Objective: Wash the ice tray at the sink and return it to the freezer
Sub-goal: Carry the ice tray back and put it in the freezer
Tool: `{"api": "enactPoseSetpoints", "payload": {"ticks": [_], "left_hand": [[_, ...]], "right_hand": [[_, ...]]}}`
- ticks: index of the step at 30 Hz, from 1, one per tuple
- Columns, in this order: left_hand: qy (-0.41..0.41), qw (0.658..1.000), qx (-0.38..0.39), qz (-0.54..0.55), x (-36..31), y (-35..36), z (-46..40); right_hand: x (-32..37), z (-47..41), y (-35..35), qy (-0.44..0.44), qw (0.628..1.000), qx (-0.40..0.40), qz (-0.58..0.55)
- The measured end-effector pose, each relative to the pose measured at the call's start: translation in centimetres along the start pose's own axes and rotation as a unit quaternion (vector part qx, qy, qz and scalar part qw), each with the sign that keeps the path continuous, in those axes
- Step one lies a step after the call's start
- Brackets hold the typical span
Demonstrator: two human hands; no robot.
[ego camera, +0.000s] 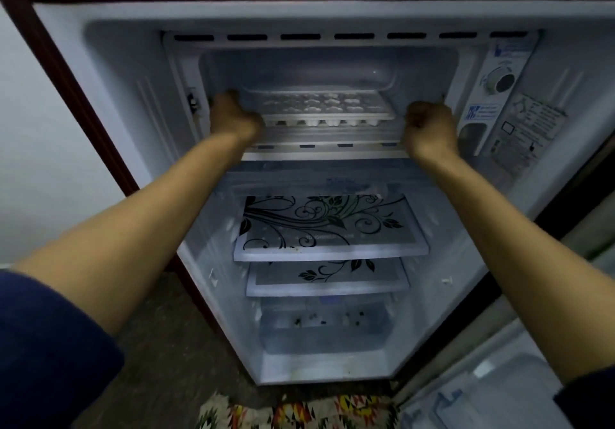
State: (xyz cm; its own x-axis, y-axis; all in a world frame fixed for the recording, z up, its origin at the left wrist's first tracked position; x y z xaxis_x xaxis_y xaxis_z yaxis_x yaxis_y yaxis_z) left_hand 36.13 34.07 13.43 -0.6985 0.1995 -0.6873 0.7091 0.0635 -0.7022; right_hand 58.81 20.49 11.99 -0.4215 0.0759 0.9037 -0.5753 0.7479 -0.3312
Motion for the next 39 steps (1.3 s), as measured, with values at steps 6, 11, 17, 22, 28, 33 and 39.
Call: {"api": "enactPoseSetpoints", "payload": {"ticks": [6,11,17,22,28,33,39], "left_hand": [[0.145,0.983,0.064,-0.097,-1.0,-2.8,11.1],[0.194,0.962,0.103,-0.160,-2.0,-5.9,19.6],[0.264,0.931,0.143,-0.208,-3.2,-8.8,28.0],[0.333,0.891,0.198,-0.237,-3.9,-8.8,35.7],[0.396,0.853,0.260,-0.217,-5.1,-7.5,44.2],[0.424,0.833,0.295,-0.200,-6.8,-6.6,49.5],[0.437,0.832,0.292,-0.177,-11.0,-4.5,54.7]], "right_hand": [[2.6,10.2,-3.1,-0.041,0.996,0.075,-0.001],[4.7,19.1,-7.2,-0.073,0.978,0.168,0.095],[6.9,28.6,-13.7,-0.081,0.970,0.163,0.160],[6.3,36.6,-18.5,-0.044,0.967,0.128,0.214],[3.1,44.3,-24.9,0.046,0.958,0.063,0.276],[1.2,48.2,-32.0,0.117,0.952,-0.023,0.282],[-1.6,49.8,-41.9,0.153,0.947,-0.114,0.257]]}}
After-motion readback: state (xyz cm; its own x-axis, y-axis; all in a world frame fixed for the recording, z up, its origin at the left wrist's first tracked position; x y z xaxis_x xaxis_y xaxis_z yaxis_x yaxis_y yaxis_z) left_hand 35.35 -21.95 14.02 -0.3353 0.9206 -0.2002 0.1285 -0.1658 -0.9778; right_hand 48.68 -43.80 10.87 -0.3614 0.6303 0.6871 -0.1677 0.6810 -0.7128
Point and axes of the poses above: each hand's wrist, its own z-axis away from the middle knuckle, its own y-axis out of the palm, x = y × z, the point moved 2 cm from there along -z, towards the middle knuckle, and after that the axes turned 14 degrees about -z, right-handed, at the moved point
